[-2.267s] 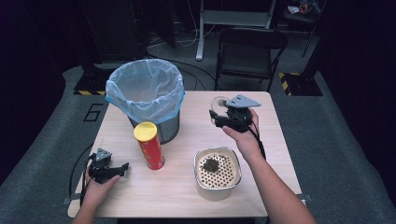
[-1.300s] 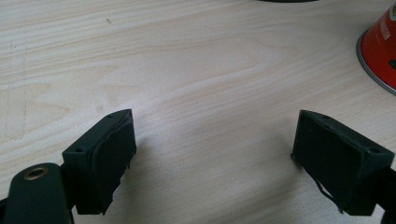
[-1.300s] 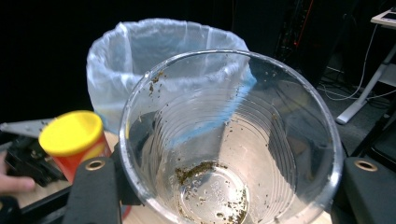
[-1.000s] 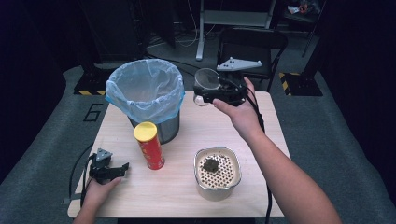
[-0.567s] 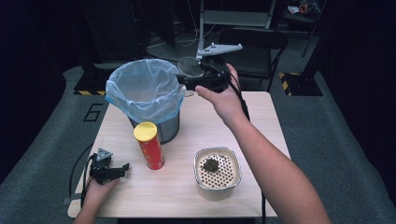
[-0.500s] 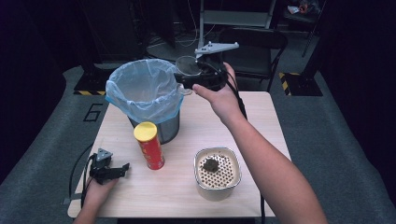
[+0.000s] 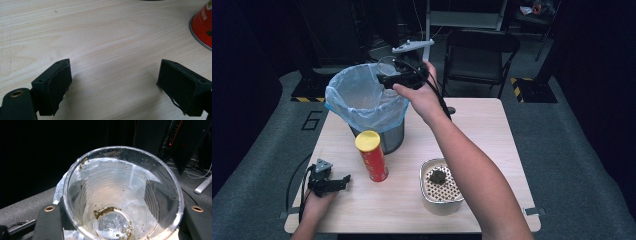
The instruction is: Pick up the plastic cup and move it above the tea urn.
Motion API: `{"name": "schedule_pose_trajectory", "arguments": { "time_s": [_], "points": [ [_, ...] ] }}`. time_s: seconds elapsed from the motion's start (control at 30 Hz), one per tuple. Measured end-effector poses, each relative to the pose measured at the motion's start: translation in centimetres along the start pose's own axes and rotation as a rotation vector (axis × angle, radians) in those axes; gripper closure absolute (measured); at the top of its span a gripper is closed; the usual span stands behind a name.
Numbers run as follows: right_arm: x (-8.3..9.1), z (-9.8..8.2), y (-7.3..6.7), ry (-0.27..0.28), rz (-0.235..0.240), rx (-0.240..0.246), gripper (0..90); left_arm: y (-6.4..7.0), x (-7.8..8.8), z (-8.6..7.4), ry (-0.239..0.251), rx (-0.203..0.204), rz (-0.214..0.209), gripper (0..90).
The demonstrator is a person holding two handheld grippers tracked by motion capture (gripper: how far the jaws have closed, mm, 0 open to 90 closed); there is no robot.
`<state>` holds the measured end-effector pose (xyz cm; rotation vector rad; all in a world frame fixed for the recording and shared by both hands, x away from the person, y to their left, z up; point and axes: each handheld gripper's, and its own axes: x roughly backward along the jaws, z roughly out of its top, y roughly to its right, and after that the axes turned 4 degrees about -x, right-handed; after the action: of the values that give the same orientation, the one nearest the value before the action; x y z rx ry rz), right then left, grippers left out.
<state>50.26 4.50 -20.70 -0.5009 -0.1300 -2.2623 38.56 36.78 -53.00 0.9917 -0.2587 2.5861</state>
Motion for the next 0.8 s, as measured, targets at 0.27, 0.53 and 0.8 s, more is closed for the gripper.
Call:
{"name": "schedule_pose_trajectory", "arguments": {
  "time_s": [0.27, 0.53, 0.8],
  "points": [
    [-3.0, -0.1, -0.1, -0.008, -0.022, -0.01, 32.5, 0.1, 0.0, 0.0, 0.001, 0.009, -0.002, 11.5],
    [-5.1, -0.6, -0.1, -0.042, -0.057, -0.001, 30.9, 0.0, 0.0, 0.0, -0.006, 0.001, -0.003, 11.6],
    [-6.4, -0.9, -0.3, -0.066, -0.053, 0.007, 30.4, 0.1, 0.1, 0.0, -0.005, 0.005, -0.001, 11.8]
  ]
}}
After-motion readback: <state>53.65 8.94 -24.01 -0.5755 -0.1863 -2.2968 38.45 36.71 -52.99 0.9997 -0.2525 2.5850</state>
